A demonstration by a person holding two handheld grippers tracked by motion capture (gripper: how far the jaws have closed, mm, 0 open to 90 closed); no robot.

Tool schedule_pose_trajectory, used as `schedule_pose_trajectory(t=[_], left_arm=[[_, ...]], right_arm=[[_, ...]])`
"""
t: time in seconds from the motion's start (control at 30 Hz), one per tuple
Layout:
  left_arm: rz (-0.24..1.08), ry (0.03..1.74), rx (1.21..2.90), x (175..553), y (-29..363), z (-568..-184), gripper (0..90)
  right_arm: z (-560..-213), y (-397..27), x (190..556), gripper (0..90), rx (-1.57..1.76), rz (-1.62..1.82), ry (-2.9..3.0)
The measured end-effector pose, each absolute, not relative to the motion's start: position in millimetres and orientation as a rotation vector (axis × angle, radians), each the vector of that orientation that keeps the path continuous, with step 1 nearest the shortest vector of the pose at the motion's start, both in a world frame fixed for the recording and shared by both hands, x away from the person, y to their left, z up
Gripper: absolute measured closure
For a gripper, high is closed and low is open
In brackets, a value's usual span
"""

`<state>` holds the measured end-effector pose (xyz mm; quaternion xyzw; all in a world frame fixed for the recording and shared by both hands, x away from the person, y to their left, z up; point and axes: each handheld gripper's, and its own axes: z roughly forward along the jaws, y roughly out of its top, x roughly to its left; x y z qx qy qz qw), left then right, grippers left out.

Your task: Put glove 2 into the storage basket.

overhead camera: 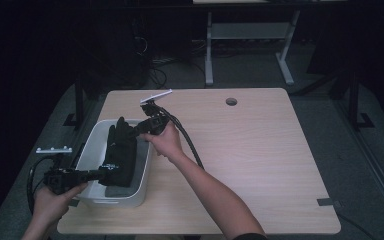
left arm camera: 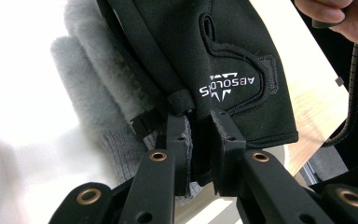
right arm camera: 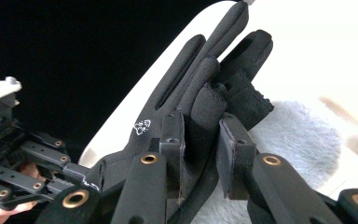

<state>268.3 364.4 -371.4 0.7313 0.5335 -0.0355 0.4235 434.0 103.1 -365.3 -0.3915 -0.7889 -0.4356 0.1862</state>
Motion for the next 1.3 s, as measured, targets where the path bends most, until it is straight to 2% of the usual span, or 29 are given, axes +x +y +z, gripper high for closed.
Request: schedule_pose_trajectory(t=[0.37, 0.5, 0.7, 0.87, 1.3], left_arm=[[-0.152, 1.380, 1.806, 268, 369, -386, 77.5], [-0.160, 1.384, 1.818, 268, 368, -390, 71.7], [-0.141, 1.397, 1.793, 269, 373, -385, 58.1], [-0.103, 1.390, 1.796, 269, 373, -377, 52.9], [-0.069, 1.314, 1.783, 271, 364, -357, 52.9]], right_arm=[[-388, 111, 436, 72.3, -1.113, -1.120, -2.251], [-395, 112, 438, 69.9, -1.131, -1.107, -2.252], [-392, 107, 440, 61.8, -1.145, -1.133, -2.258], [-388, 100, 442, 61.9, -1.155, -1.148, -2.254], [-367, 75, 440, 57.8, -1.118, -1.255, -2.204]])
